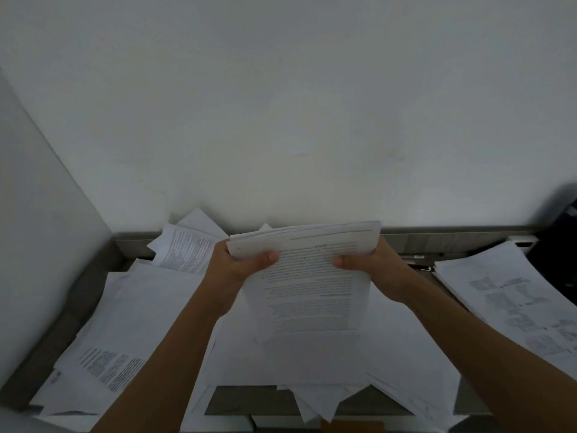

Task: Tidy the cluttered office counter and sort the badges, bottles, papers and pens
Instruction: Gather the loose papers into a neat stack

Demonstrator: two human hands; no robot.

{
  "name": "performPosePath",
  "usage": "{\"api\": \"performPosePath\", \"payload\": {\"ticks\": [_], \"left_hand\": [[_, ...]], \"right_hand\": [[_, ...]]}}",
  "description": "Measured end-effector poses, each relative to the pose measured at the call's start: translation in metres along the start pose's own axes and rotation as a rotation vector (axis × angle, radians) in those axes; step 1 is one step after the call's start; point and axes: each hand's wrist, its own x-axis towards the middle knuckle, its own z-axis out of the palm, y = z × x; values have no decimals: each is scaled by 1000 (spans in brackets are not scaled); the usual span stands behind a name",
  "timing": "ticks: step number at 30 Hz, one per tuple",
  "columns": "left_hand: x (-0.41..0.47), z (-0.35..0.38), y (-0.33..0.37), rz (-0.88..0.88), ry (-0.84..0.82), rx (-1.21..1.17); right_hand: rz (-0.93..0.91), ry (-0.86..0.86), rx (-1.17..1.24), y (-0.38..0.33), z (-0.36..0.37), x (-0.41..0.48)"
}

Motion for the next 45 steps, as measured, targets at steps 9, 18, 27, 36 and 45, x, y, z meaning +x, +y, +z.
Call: {"api": "performPosePath", "payload": {"ticks": [9,18,27,36,45], "left_hand": [[-18,-3,-58,-167,-112,97],[-21,-57,-108,-498,243,133],[-67,-76,-153,-655,387,91],[-67,-83,-136,-662,418,-44],[-61,-30,-153,-753,510,-150]], "right_hand": [[123,140,-3,33,6,-8],[653,433,-249,71,-65,-18],[810,310,-33,103,7,-12],[363,595,-297,69,-4,6],[112,908,-97,17,-30,-8]]}}
